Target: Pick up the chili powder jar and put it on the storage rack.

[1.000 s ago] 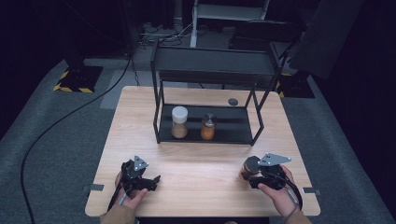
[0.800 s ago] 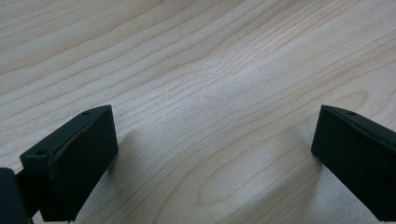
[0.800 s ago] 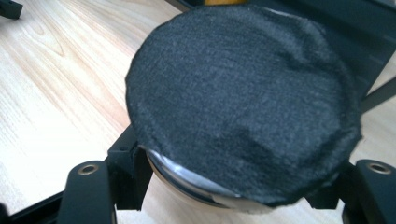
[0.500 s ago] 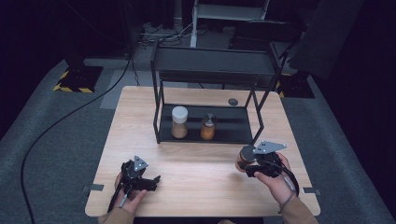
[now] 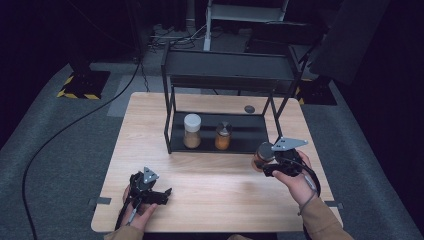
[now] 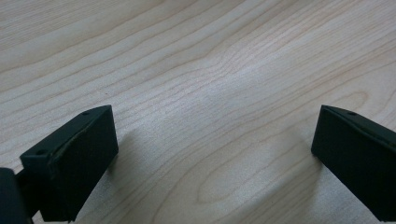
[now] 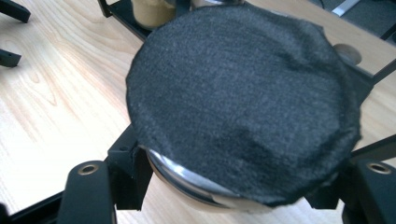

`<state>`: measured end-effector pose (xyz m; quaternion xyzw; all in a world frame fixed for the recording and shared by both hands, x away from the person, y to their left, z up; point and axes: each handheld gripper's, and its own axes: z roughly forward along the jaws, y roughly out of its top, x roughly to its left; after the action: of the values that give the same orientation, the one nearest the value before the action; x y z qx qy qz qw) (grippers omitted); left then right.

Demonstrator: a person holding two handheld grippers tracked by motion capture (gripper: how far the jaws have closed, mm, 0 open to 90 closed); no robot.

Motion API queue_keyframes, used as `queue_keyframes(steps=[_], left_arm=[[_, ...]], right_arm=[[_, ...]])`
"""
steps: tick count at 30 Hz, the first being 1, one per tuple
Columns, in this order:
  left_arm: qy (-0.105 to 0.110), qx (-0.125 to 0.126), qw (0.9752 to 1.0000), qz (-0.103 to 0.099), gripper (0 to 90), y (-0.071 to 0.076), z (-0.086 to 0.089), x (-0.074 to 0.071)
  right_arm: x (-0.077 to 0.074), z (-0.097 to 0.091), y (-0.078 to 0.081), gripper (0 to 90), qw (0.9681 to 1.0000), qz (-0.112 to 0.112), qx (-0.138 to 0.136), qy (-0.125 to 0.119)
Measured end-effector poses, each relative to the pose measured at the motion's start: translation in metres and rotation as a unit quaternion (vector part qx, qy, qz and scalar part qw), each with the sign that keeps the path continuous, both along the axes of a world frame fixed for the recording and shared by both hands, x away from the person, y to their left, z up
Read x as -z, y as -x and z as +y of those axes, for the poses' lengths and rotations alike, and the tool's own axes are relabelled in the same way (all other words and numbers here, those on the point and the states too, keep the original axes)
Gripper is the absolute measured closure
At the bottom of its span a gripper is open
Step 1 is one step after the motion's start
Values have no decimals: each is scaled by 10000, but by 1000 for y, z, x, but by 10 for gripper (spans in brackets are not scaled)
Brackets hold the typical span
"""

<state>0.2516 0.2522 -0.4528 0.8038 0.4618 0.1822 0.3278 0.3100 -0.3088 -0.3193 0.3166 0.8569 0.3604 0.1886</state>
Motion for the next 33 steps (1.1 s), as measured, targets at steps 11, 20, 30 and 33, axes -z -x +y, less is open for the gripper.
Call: queue_keyframes(steps=[11, 20, 30, 33], left_arm=[[8, -17, 10000, 8, 2, 1, 0, 0], [7, -27, 10000, 2, 2, 1, 0, 0], [2, -57, 10000, 7, 2, 2, -1, 0], [1, -61, 10000, 3, 2, 2, -1, 0]], right_arm=[[-12, 4, -18, 313, 9999, -82, 61, -26], [-13, 12, -39, 313, 9997, -137, 169, -75], [-9, 25, -65, 313, 9995, -107, 280, -67], [-6, 29, -72, 313, 9995, -93, 310, -44]])
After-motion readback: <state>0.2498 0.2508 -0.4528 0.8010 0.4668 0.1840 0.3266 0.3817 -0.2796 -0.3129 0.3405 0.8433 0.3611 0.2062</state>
